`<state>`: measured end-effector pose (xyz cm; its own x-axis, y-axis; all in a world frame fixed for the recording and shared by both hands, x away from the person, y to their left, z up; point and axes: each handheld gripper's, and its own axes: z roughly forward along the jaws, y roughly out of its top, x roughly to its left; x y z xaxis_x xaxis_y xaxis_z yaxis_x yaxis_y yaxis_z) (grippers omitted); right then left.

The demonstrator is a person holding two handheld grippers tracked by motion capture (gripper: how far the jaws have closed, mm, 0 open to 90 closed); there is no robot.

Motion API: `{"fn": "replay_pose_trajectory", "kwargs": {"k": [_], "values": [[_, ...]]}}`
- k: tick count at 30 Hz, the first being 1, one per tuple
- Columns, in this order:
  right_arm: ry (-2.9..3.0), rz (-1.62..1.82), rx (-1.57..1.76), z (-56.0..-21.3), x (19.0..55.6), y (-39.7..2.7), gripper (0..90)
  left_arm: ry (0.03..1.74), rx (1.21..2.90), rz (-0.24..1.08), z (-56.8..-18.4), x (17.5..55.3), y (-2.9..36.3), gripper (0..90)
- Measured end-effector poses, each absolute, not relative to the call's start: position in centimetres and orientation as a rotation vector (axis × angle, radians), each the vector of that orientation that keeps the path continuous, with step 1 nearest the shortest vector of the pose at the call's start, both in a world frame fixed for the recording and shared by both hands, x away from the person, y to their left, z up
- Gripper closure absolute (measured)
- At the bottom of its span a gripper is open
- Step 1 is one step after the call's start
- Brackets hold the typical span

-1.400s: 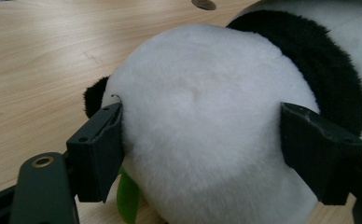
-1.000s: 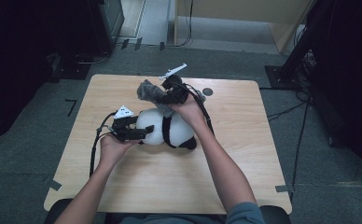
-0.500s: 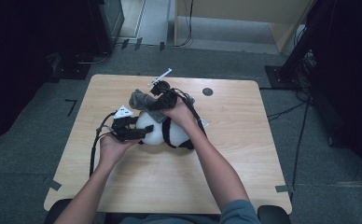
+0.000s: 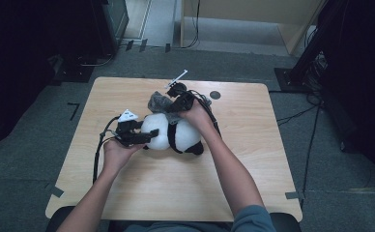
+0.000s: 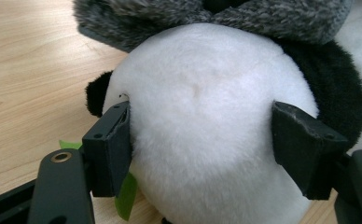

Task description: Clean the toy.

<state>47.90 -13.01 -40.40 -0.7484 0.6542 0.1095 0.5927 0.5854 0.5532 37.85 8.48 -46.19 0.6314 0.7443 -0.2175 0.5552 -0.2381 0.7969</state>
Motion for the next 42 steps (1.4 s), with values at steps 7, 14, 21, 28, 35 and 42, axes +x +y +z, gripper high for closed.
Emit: {"fn": "replay_pose_trajectory", "kwargs": {"k": [7,14,21,28,35,42], "values": [[2.684,0.904,1.125,-40.4,48.1,-15.1,75.1,1.025,1.924,0.253,-46.2,37.9,8.5,26.7],[2.654,0.920,1.164,-40.1,48.1,-17.0,75.0,1.026,1.922,0.253,-46.2,37.9,8.5,26.7],[2.623,0.949,1.212,-40.0,48.0,-19.7,75.2,1.026,1.922,0.252,-46.2,37.9,8.5,26.6],[2.595,0.969,1.239,-39.9,47.4,-22.0,75.2,1.025,1.917,0.253,-46.3,37.9,8.6,26.3],[2.585,0.945,1.247,-39.5,47.0,-23.5,75.3,1.031,1.911,0.250,-46.3,37.9,8.6,26.2],[2.535,1.061,1.185,-37.2,46.1,-22.7,75.5,1.029,1.908,0.250,-46.3,37.9,8.6,26.0]]}}
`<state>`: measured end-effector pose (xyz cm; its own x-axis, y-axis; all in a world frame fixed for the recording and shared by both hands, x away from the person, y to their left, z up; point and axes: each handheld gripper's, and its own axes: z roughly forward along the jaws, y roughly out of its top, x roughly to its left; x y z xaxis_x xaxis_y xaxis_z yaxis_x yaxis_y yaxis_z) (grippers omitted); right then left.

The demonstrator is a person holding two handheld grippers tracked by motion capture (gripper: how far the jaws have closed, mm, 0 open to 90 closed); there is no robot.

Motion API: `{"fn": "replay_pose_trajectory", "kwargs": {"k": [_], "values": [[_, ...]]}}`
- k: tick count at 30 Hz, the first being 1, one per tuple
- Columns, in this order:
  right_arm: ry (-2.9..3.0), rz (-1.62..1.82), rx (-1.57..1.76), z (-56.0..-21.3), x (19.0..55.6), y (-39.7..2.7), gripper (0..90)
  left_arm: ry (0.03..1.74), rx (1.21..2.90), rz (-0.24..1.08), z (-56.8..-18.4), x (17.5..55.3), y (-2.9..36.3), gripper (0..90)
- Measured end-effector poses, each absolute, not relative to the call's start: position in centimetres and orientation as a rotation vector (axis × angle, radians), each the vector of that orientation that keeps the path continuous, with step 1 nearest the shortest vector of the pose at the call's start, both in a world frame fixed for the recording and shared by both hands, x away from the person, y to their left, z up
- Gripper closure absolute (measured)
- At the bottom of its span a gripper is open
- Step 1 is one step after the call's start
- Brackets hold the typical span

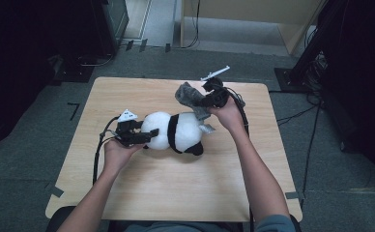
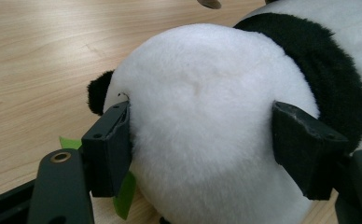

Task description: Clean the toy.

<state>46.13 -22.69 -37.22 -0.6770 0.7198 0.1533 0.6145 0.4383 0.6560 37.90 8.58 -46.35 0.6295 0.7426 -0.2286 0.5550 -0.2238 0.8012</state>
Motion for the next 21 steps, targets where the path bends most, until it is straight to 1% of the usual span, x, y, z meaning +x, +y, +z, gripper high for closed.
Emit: {"fn": "replay_pose_trajectory", "kwargs": {"k": [4,9,14,21], "values": [[2.543,1.087,1.104,-36.0,46.0,-20.1,75.5,1.023,1.913,0.254,-46.3,37.9,8.6,26.0],[2.572,1.112,1.031,-35.7,46.2,-16.6,75.5,1.021,1.917,0.255,-46.3,37.9,8.7,26.0],[2.616,1.124,0.992,-36.6,46.3,-13.3,75.4,1.022,1.917,0.255,-46.3,37.9,8.6,26.0],[2.702,1.071,0.936,-38.3,45.8,-10.2,75.4,1.030,1.913,0.253,-46.3,37.8,8.5,26.0]]}}
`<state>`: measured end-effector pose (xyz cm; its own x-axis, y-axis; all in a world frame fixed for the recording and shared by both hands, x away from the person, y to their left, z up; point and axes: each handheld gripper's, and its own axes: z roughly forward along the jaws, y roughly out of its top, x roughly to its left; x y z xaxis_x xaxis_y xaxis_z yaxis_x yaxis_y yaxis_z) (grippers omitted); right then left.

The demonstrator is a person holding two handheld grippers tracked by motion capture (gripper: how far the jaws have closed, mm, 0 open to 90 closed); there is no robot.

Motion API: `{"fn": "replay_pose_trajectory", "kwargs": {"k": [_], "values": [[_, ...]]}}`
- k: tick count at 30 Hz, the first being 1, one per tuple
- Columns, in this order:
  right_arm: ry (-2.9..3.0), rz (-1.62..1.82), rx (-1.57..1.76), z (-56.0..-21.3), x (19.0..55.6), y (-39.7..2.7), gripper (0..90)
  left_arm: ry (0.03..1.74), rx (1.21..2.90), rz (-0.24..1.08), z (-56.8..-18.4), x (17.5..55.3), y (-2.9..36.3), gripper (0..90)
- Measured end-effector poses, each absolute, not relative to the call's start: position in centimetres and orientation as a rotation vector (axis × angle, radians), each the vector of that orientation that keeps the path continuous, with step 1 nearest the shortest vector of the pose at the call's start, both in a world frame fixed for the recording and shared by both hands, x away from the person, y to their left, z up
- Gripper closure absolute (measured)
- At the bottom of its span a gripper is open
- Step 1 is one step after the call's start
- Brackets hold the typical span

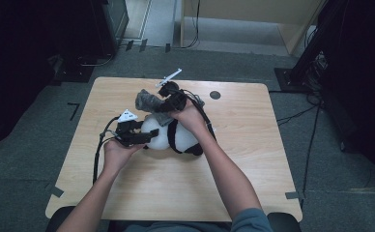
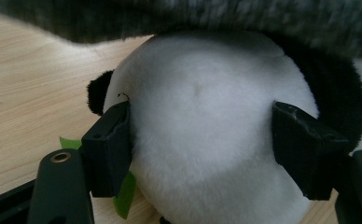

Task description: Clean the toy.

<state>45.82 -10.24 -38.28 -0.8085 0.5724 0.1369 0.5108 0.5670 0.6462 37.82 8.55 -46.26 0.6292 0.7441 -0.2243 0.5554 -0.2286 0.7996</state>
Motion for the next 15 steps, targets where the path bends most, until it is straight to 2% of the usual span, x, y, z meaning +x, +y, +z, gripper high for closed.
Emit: {"fn": "replay_pose_trajectory", "kwargs": {"k": [4,15], "values": [[2.738,1.036,0.924,-39.4,45.6,-9.8,75.1,1.037,1.916,0.250,-46.2,37.8,8.5,26.1],[2.727,1.078,1.012,-40.0,45.8,-13.0,75.2,1.045,1.916,0.255,-46.2,37.9,8.4,26.2]]}}
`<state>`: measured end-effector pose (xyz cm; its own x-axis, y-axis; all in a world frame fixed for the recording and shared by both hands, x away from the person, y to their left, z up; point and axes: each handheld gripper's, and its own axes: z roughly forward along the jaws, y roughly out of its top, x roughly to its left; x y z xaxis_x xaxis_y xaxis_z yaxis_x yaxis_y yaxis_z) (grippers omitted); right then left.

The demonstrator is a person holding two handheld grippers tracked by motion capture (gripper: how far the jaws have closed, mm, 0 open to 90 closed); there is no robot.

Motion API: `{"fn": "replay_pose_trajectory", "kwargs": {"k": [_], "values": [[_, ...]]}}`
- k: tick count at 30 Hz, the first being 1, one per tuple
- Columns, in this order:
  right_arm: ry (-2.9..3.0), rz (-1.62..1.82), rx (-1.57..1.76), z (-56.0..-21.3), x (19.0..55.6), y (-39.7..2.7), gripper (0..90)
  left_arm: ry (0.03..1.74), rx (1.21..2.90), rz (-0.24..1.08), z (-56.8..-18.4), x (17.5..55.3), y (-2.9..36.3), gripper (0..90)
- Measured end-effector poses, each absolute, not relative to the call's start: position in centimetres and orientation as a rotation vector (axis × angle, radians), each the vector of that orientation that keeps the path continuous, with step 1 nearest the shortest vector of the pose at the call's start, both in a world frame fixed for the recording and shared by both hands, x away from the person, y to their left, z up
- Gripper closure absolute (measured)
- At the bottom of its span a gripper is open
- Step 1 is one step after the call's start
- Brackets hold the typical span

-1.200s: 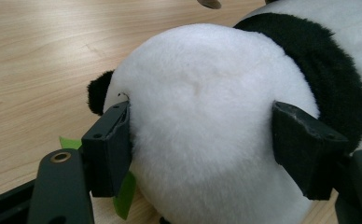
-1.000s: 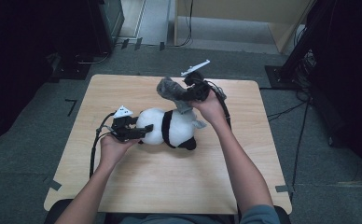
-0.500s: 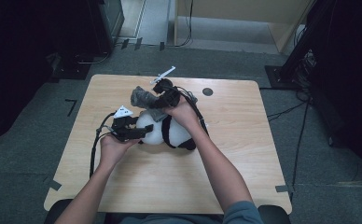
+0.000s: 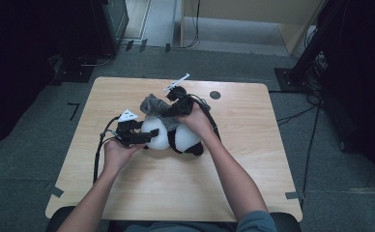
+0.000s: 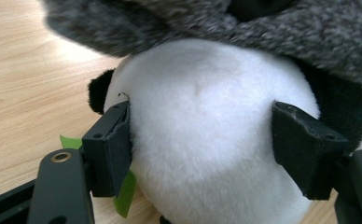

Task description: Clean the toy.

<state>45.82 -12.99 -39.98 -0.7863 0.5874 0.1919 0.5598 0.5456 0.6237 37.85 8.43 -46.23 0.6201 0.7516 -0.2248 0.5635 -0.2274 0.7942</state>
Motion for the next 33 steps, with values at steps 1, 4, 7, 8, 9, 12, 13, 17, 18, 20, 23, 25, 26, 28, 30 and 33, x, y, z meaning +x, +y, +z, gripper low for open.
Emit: {"fn": "replay_pose_trajectory", "kwargs": {"k": [1,4,7,8,9,12,13,17,18,20,23,25,26,28,30,33], "values": [[2.724,1.073,1.013,-40.0,45.8,-13.2,75.2,1.044,1.916,0.255,-46.2,37.9,8.4,26.2],[2.716,1.046,1.023,-39.9,45.9,-14.1,75.1,1.041,1.920,0.258,-46.2,37.8,8.4,26.3],[2.702,1.022,1.029,-39.8,45.9,-15.0,75.2,1.040,1.922,0.259,-46.2,37.8,8.4,26.3],[2.700,1.018,1.037,-39.7,45.9,-15.2,75.2,1.040,1.921,0.259,-46.2,37.8,8.4,26.3],[2.696,1.015,1.040,-39.6,45.9,-15.5,75.2,1.042,1.921,0.258,-46.2,37.8,8.4,26.3],[2.676,1.006,1.046,-39.4,45.9,-16.4,75.1,1.043,1.920,0.256,-46.2,37.9,8.4,26.3],[2.669,1.005,1.060,-39.4,45.9,-16.9,75.1,1.044,1.920,0.256,-46.2,37.9,8.4,26.3],[2.645,1.023,1.080,-39.2,45.8,-18.4,75.2,1.042,1.920,0.257,-46.2,37.9,8.4,26.3],[2.640,1.028,1.091,-39.2,45.7,-18.8,75.2,1.042,1.919,0.256,-46.2,37.9,8.4,26.3],[2.626,1.035,1.111,-39.1,45.6,-19.6,75.2,1.041,1.916,0.254,-46.3,37.9,8.4,26.3],[2.605,1.050,1.127,-39.1,45.5,-20.8,75.2,1.041,1.912,0.252,-46.3,37.9,8.5,26.3],[2.594,1.054,1.138,-39.1,45.4,-21.5,75.2,1.040,1.912,0.252,-46.3,37.9,8.5,26.3],[2.592,1.055,1.148,-39.1,45.3,-21.8,75.2,1.038,1.912,0.252,-46.3,37.9,8.5,26.3],[2.590,1.054,1.163,-39.1,45.3,-22.4,75.3,1.038,1.910,0.251,-46.3,37.9,8.5,26.3],[2.582,1.062,1.175,-39.3,45.2,-23.2,75.5,1.037,1.909,0.252,-46.4,37.9,8.5,26.3],[2.569,1.069,1.211,-39.7,45.1,-24.3,75.6,1.038,1.907,0.250,-46.4,37.9,8.5,26.2]]}}
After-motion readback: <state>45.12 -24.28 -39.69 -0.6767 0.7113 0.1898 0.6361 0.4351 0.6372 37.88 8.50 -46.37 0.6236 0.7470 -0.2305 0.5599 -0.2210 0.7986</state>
